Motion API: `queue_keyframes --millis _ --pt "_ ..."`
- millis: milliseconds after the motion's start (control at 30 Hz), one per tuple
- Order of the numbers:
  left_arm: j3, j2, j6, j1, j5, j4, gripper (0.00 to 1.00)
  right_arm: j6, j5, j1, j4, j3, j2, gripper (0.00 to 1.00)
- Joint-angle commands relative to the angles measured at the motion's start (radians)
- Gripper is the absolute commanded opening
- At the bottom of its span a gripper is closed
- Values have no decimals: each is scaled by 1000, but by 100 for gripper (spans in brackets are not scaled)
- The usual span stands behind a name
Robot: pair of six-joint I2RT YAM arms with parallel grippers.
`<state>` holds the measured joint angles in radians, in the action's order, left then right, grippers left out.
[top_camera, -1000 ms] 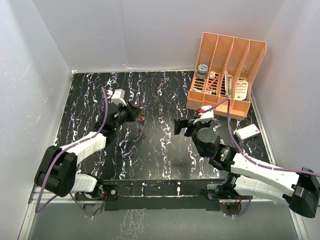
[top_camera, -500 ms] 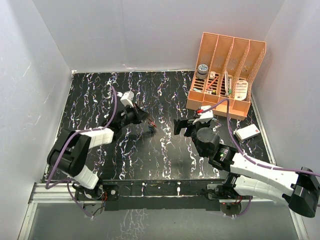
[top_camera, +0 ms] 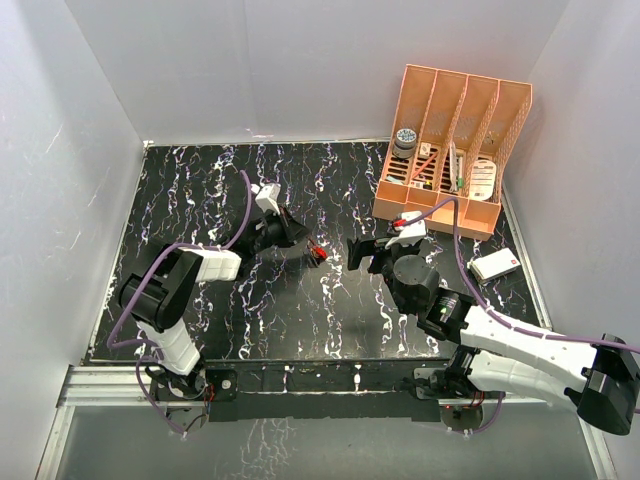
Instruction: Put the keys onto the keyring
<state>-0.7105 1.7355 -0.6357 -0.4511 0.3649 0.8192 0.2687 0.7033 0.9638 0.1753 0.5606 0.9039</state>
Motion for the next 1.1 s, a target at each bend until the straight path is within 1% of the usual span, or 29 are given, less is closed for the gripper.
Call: queue_keyframes --millis 0,167,500,533,633,767,800,867,900,933,1033,1067 --pt "-15 -19 58 1 -76 52 0 6 -8 -2 41 5 -4 98" --pt "-12 -14 77 2 -108 68 0 7 -14 -2 45 6 5 98" --pt "-26 40 65 20 -114 106 0 6 -29 -2 38 12 4 98" --pt "-26 43 63 22 -116 108 4 5 -30 -2 37 13 4 98" --pt "-32 30 56 29 -152 70 32 4 -35 -3 33 15 4 98" --pt "-30 -45 87 33 -260 -20 54 4 -42 -2 29 19 4 98" --pt "-29 -75 97 35 -292 -50 62 4 -44 -3 28 21 4 98" --pt "-21 -140 116 35 -363 -104 72 5 -46 -2 28 23 5 98" --pt "-19 -174 112 35 -418 -142 79 7 -48 -2 28 24 6 98" --pt "-24 -209 102 35 -458 -189 84 7 -49 -2 27 25 8 98" --pt "-71 -296 81 36 -543 -397 96 11 -47 -2 25 28 13 98" --pt "-91 -318 78 37 -563 -466 98 14 -45 -2 24 30 16 98"
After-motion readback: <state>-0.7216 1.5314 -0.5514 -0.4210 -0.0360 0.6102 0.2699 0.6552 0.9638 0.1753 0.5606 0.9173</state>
